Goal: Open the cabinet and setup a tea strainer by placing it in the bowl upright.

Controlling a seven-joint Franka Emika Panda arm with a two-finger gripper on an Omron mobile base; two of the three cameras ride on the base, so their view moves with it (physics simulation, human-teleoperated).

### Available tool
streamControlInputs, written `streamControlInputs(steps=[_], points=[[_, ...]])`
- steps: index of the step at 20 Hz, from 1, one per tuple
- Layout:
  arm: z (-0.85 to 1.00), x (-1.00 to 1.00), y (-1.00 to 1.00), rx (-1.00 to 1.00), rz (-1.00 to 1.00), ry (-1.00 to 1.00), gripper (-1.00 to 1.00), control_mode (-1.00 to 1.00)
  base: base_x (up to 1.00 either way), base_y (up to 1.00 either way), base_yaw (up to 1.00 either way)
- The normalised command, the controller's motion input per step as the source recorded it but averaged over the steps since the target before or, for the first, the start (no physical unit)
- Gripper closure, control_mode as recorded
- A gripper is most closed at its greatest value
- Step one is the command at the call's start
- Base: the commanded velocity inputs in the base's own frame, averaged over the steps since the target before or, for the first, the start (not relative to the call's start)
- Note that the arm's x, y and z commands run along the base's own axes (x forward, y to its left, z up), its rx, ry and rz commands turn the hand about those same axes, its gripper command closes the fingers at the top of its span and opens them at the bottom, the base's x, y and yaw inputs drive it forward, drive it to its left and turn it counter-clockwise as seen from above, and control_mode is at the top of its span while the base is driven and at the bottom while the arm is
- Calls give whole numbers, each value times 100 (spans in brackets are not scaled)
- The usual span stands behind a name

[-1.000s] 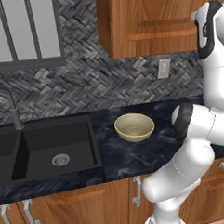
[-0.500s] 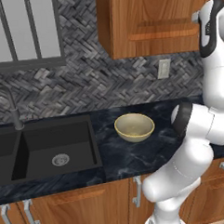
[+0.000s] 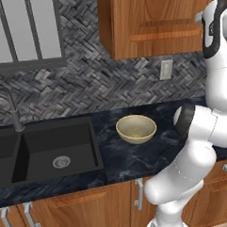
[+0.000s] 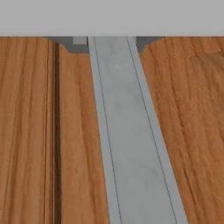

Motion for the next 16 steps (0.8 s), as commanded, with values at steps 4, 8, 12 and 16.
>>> streamControlInputs(steps=[4,8,12,16], points=[[2,-56,0,-7,-5,-1,100,-100,0,0,0],[1,-86,2,-18,-5,-2,100,-100,0,0,0],[2,-99,22,-24,-9,-3,100,-100,0,0,0],[2,-74,31,-25,-16,4,100,-100,0,0,0]])
